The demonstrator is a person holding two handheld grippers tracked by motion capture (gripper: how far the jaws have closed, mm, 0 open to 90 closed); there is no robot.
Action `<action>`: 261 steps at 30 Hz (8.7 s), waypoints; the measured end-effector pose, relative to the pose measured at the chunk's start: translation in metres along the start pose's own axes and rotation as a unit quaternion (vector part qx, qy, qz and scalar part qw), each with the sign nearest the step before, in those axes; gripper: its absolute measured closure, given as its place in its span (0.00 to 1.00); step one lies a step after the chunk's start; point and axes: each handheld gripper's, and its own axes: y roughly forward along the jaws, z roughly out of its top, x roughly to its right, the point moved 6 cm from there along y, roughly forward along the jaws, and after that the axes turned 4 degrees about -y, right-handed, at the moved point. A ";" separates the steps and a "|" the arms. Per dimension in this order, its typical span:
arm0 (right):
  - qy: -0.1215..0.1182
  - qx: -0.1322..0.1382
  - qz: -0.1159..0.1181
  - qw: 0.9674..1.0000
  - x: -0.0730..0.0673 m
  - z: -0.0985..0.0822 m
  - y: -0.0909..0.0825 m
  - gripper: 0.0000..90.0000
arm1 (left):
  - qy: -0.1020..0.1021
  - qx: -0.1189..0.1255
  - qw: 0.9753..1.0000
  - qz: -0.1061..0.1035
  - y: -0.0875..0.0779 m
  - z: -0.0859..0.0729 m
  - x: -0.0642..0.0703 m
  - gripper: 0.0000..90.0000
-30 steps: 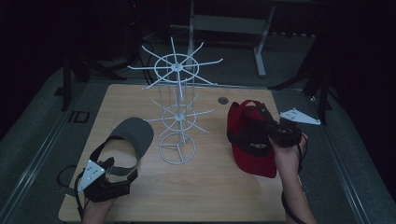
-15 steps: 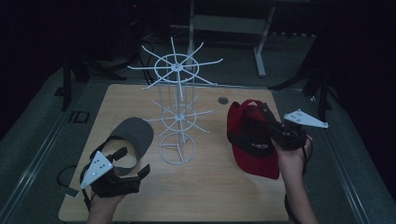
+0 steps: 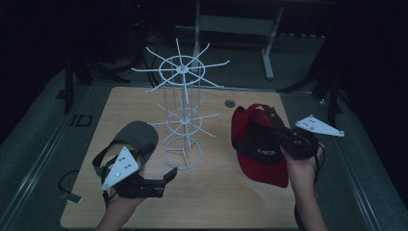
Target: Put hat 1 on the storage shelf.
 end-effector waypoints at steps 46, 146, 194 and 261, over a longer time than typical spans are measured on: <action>-0.020 0.078 0.129 0.988 -0.072 0.018 -0.068 0.94 | 0.059 -0.070 0.991 -0.100 0.139 0.051 0.060 0.17; -0.066 0.058 0.193 0.977 -0.068 0.010 -0.080 0.98 | 0.152 -0.007 0.971 -0.184 0.122 0.054 0.070 0.50; 0.005 0.183 0.056 0.982 -0.008 0.134 -0.071 0.98 | 0.052 -0.020 0.998 -0.029 0.033 -0.004 0.022 0.47; 0.013 0.104 0.142 0.984 -0.058 0.038 -0.050 0.74 | 0.003 -0.035 0.998 0.044 -0.005 -0.044 -0.023 0.47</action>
